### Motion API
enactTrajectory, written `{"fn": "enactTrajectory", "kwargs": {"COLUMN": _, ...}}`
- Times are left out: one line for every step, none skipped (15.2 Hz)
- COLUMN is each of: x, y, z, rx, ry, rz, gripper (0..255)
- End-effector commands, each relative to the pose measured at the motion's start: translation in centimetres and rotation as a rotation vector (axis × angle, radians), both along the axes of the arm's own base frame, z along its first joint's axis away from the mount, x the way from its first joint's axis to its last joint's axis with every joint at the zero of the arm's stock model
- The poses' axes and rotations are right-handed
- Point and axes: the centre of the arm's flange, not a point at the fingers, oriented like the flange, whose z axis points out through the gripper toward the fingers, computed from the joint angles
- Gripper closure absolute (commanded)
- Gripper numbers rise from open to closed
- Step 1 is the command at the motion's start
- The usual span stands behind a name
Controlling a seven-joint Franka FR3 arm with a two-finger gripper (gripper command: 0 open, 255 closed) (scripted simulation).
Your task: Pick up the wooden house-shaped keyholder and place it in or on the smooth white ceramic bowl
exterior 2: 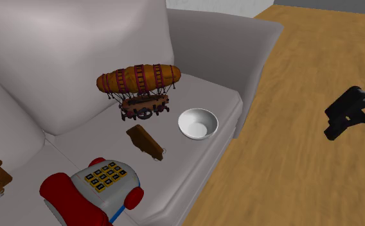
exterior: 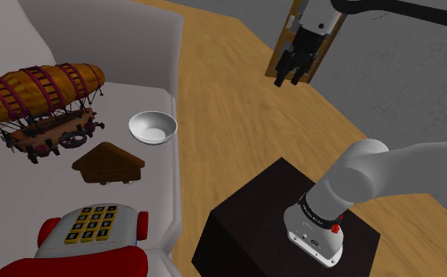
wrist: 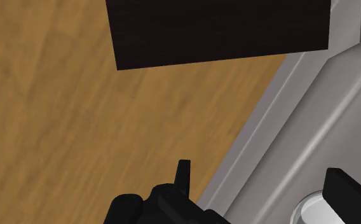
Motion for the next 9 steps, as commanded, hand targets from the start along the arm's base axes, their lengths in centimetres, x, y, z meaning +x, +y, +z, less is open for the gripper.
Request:
{"fn": "enactTrajectory", "kwargs": {"x": 0.0, "y": 0.0, "z": 0.0, "rx": 0.0, "ry": 0.0, "rz": 0.0, "gripper": 0}}
{"fn": "enactTrajectory", "kwargs": {"x": 0.4, "y": 1.0, "z": -0.7, "rx": -0.001, "ry": -0.001, "rz": -0.003, "gripper": 0}}
{"fn": "enactTrajectory", "kwargs": {"x": 0.8, "y": 2.1, "z": -1.5, "rx": -0.003, "ry": -0.002, "rz": -0.006, "gripper": 0}}
{"fn": "enactTrajectory", "kwargs": {"x": 1.2, "y": 3.1, "z": -2.2, "rx": -0.004, "ry": -0.002, "rz": -0.009, "gripper": 0}}
{"fn": "enactTrajectory", "kwargs": {"x": 1.7, "y": 4.1, "z": -3.0, "rx": -0.006, "ry": -0.003, "rz": -0.013, "gripper": 0}}
{"fn": "enactTrajectory", "kwargs": {"x": 2.1, "y": 5.1, "z": -3.7, "rx": -0.007, "ry": -0.004, "rz": -0.016, "gripper": 0}}
{"fn": "enactTrajectory", "kwargs": {"x": 2.5, "y": 6.2, "z": -4.5, "rx": -0.009, "ry": -0.005, "rz": -0.019, "gripper": 0}}
{"fn": "enactTrajectory", "kwargs": {"x": 2.9, "y": 7.2, "z": -5.2, "rx": -0.01, "ry": -0.005, "rz": -0.022, "gripper": 0}}
{"fn": "enactTrajectory", "kwargs": {"x": 3.4, "y": 8.2, "z": -5.9, "rx": -0.012, "ry": -0.006, "rz": -0.025, "gripper": 0}}
